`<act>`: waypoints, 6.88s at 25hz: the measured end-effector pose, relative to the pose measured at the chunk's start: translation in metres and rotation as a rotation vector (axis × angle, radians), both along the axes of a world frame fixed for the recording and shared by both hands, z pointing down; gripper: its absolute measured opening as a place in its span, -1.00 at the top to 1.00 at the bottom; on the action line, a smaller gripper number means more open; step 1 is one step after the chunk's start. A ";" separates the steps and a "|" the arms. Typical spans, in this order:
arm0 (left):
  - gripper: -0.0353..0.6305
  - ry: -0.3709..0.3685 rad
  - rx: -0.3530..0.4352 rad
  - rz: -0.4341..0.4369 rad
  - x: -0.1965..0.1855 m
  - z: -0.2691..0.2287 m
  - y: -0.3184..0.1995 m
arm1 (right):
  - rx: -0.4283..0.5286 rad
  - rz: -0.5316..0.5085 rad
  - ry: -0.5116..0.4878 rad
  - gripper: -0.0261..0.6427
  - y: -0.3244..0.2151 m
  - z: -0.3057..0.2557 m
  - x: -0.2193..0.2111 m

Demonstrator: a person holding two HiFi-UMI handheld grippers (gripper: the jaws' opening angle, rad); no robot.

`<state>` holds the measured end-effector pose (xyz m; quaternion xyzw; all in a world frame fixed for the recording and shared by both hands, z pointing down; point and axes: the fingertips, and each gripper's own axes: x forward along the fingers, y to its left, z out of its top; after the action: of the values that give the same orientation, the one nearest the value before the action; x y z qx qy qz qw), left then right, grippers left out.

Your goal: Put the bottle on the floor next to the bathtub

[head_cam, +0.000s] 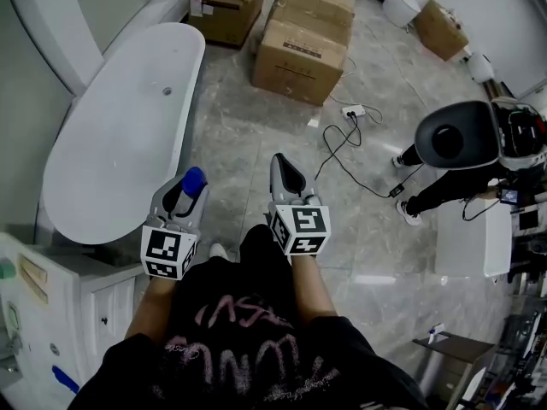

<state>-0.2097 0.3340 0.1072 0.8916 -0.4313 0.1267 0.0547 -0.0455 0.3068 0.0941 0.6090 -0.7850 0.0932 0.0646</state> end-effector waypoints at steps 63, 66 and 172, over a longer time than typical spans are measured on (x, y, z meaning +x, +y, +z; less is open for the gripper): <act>0.44 -0.145 -0.316 -0.154 0.085 0.172 -0.426 | -0.308 -0.221 -0.039 0.86 -0.421 0.167 0.099; 0.44 -0.161 -0.332 -0.144 0.078 0.194 -0.441 | -0.326 -0.207 -0.055 0.86 -0.434 0.185 0.091; 0.38 -0.399 -0.676 -0.110 0.057 0.824 -0.470 | -0.848 -0.225 -0.094 0.85 -0.420 0.742 0.063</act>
<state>-0.1525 -0.1355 0.9313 0.7568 -0.4144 0.4293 0.2667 0.0171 -0.1137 0.8362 0.4346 -0.7406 0.4274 0.2827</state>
